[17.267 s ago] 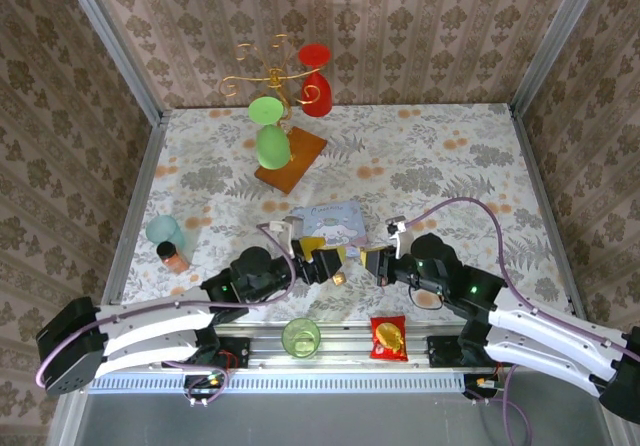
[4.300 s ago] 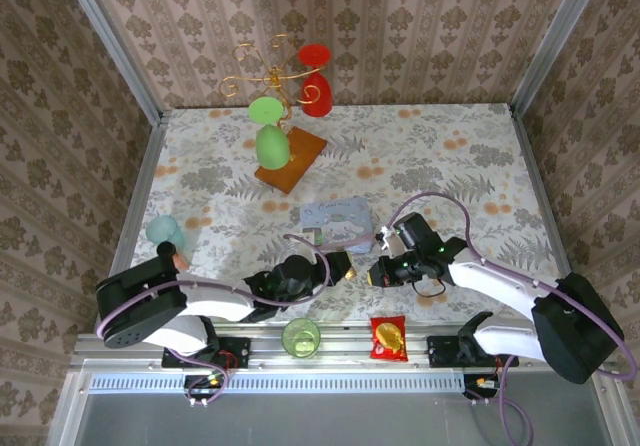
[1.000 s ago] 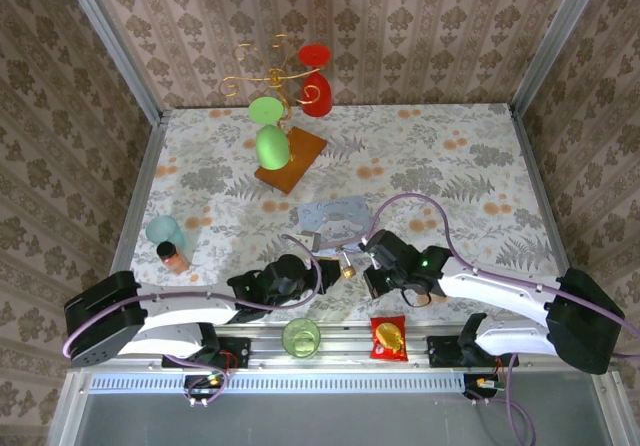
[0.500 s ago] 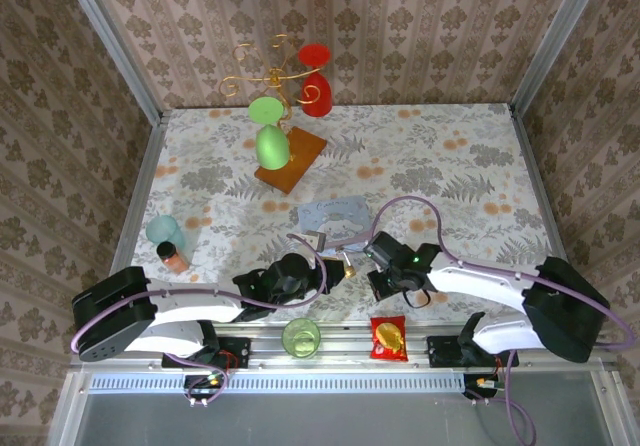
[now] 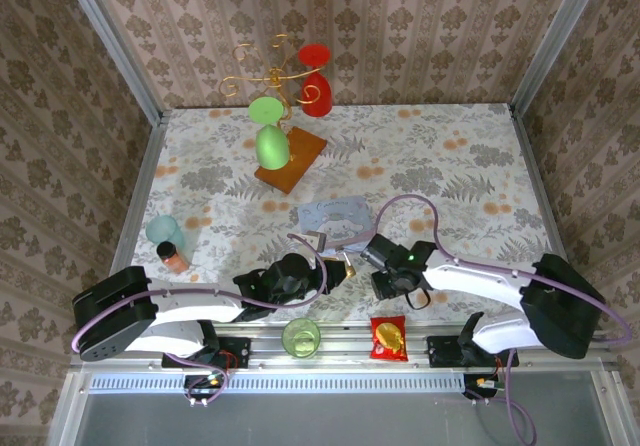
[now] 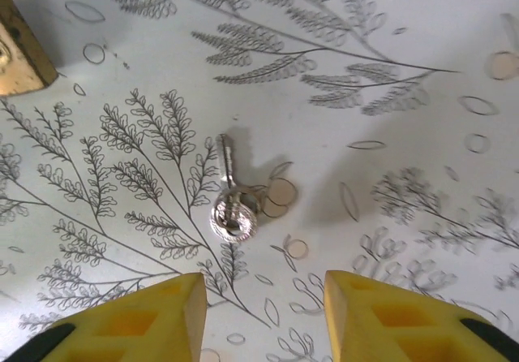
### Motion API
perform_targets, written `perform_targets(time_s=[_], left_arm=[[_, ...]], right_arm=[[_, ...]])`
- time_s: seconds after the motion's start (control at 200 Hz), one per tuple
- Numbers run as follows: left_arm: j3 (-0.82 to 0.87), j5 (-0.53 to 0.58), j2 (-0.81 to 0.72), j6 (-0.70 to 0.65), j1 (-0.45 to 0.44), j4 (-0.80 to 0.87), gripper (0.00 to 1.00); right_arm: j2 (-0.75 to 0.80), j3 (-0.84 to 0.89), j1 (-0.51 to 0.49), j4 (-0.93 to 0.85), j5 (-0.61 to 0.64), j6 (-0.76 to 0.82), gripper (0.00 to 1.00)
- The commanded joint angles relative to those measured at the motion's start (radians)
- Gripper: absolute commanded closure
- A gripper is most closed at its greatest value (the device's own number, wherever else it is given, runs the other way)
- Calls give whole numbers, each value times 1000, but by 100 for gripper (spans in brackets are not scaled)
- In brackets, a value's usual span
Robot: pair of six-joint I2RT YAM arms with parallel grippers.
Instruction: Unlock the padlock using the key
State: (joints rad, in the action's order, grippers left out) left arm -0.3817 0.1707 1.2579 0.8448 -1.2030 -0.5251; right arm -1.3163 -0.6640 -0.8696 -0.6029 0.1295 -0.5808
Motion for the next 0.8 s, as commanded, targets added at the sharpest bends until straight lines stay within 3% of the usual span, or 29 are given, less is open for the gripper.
perform_targets(time_s=[0.0,0.13,0.355,0.625,0.795], left_arm=[[-17,-12,3,6,0,-27,62],[-18,-14,6,3,0,-31,61],[-6,-20,4,8,2,-37,61],[4,-22,-1,13,5,-39,61],[8,-17,-3,14,6,-41,61]], right_arm=[[50,9,28,-50,40,-72,55],[49,42,39,96,-69,-167,54],[2,52,28,188,-99,-269,52],[-69,56,16,204,-102,-275,53],[-125,59,15,321,-91,-212,53]])
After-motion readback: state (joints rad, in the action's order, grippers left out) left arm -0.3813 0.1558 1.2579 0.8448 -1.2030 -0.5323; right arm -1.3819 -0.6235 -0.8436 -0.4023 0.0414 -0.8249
